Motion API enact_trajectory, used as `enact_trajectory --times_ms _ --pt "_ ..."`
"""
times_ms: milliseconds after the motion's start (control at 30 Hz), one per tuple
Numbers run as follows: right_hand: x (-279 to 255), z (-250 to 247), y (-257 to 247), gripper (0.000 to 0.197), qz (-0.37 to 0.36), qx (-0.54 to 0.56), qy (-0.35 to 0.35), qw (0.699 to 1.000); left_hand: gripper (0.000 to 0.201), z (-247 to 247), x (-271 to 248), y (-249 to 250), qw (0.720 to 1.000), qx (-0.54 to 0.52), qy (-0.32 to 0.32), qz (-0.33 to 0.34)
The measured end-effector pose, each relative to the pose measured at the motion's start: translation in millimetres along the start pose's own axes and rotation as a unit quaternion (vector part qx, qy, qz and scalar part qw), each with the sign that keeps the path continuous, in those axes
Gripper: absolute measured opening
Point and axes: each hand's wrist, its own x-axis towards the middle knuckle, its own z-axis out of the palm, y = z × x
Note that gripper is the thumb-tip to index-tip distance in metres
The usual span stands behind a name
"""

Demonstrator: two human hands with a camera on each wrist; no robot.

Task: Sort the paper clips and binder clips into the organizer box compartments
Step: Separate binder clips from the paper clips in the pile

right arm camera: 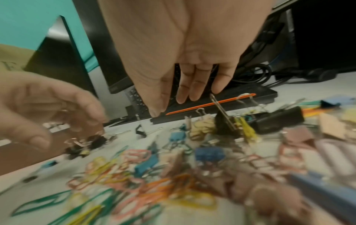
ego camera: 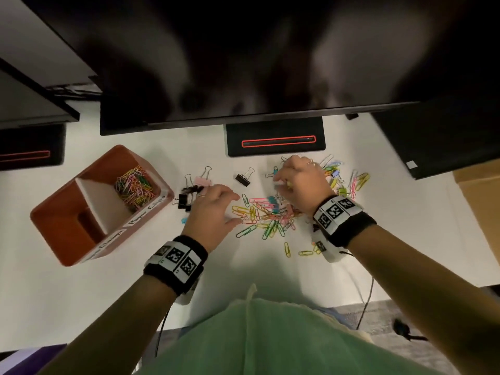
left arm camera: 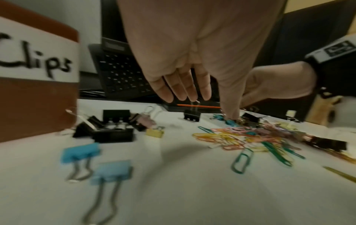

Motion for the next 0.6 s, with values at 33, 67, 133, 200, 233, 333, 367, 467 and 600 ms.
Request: enact_trajectory --times_ms 33,67,133,200,233,333,367,467,600 --pt "-3 0 -7 0.022 -0.025 0.002 0.000 1.000 0.055 4 0 7 1.000 -0.003 -0.019 0.010" --pt "-7 0 -14 0.024 -0.058 0.017 -0.010 0.998 0.064 9 1 13 0.999 -0.002 -0.044 0.010" --pt "-16 5 -31 0.028 -0.096 0.079 -0.088 0.988 0.080 21 2 18 0.995 0.021 -0.095 -0.009" --pt "-23 13 -41 0.037 -0.088 0.107 -0.178 0.974 0.084 28 4 16 0.992 0.041 -0.117 -0.027" --pt "-26 17 -42 0.040 -0.076 0.103 -0.196 0.972 0.082 30 5 14 0.992 0.042 -0.119 -0.030" --pt "-29 24 -31 0.049 -0.022 0.096 -0.175 0.980 0.068 32 5 8 0.993 0.015 -0.111 -0.022" --pt "-29 24 -26 0.053 -0.007 0.092 -0.167 0.982 0.061 32 5 5 0.994 0.002 -0.103 -0.020" --pt "-28 24 -19 0.068 0.002 0.043 -0.152 0.988 0.038 31 3 -2 0.997 -0.027 -0.077 -0.015" --pt "-28 29 -27 0.077 -0.049 -0.041 -0.138 0.988 0.018 31 4 -5 0.997 -0.034 -0.072 -0.009"
